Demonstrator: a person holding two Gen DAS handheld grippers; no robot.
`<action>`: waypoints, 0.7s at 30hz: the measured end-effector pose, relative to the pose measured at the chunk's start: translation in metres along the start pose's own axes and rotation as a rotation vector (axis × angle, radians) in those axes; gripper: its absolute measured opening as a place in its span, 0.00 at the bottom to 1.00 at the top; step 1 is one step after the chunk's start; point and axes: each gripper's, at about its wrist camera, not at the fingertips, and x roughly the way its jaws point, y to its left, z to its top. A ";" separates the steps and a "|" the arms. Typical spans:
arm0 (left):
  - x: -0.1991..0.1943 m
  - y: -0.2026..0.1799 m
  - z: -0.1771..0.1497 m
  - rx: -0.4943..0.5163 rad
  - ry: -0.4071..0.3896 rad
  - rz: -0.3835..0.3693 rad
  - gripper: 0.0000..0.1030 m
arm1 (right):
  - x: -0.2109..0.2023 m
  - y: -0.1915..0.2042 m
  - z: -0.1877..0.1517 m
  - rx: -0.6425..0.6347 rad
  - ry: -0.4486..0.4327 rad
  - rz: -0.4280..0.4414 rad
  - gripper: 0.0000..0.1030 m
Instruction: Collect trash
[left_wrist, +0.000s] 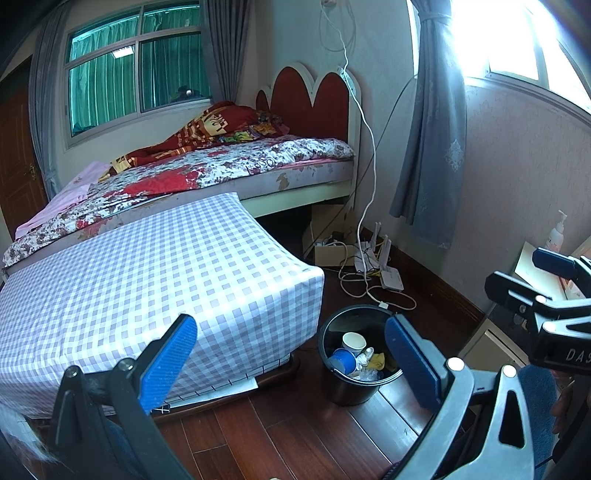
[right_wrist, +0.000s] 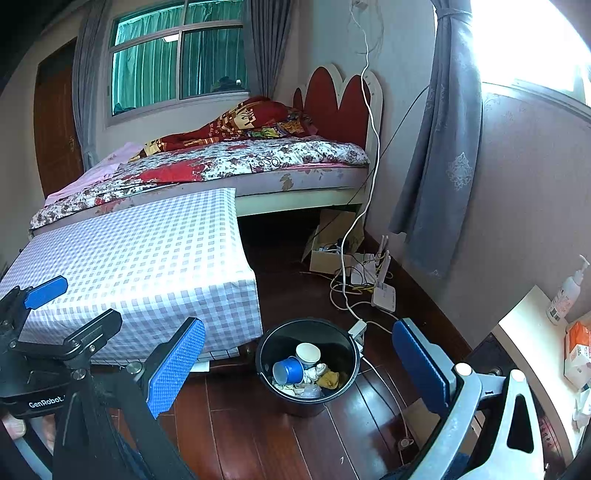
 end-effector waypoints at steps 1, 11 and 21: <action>0.000 0.001 -0.001 0.000 -0.001 0.000 0.99 | 0.000 0.000 -0.001 0.000 0.000 0.000 0.99; 0.000 0.006 -0.004 0.006 0.008 -0.015 0.99 | 0.001 0.000 -0.002 -0.002 0.002 -0.002 0.99; 0.001 0.004 -0.003 0.011 0.009 -0.017 0.99 | 0.002 0.001 -0.005 -0.002 0.006 -0.001 0.99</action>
